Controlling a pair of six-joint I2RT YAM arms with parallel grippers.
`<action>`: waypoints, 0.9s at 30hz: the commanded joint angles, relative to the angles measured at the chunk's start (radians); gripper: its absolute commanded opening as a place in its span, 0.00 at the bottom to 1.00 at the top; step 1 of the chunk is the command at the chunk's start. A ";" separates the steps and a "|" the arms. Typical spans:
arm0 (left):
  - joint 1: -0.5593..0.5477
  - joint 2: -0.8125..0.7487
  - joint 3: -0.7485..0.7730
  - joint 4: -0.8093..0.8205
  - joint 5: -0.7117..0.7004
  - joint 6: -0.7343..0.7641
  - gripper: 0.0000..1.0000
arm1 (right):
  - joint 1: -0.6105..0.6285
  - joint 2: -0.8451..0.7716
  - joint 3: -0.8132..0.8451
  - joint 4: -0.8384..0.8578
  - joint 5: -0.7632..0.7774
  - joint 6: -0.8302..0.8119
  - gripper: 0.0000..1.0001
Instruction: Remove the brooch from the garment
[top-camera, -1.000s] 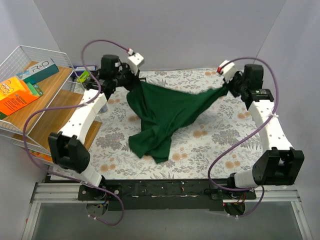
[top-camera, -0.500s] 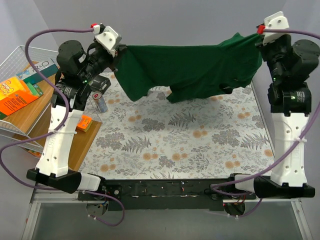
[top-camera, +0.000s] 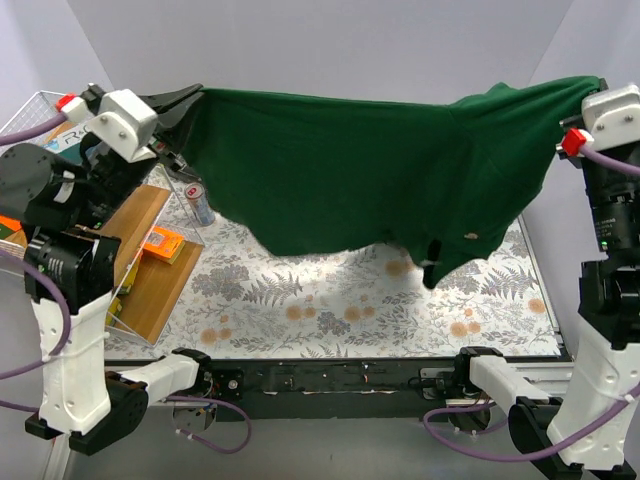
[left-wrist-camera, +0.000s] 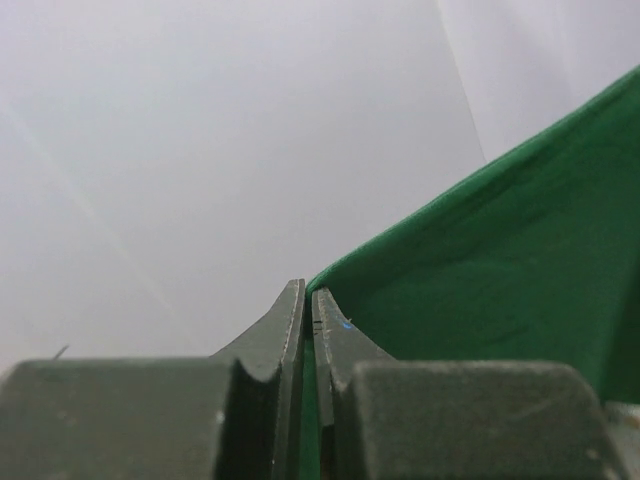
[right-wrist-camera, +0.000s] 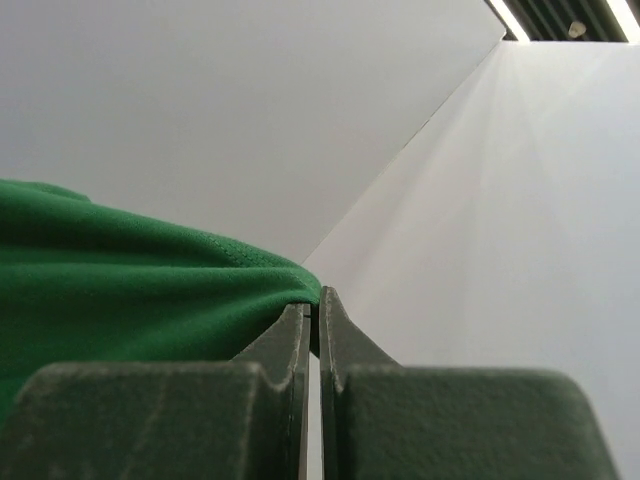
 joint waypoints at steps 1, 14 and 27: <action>0.004 0.013 0.035 0.005 -0.021 -0.022 0.00 | -0.005 -0.004 0.020 0.009 0.006 -0.034 0.01; 0.003 0.095 -0.297 0.187 -0.070 0.064 0.00 | -0.005 0.002 -0.472 0.382 0.031 -0.116 0.01; 0.004 0.384 -0.772 0.336 -0.165 0.053 0.00 | -0.004 0.264 -0.945 0.632 0.034 -0.147 0.01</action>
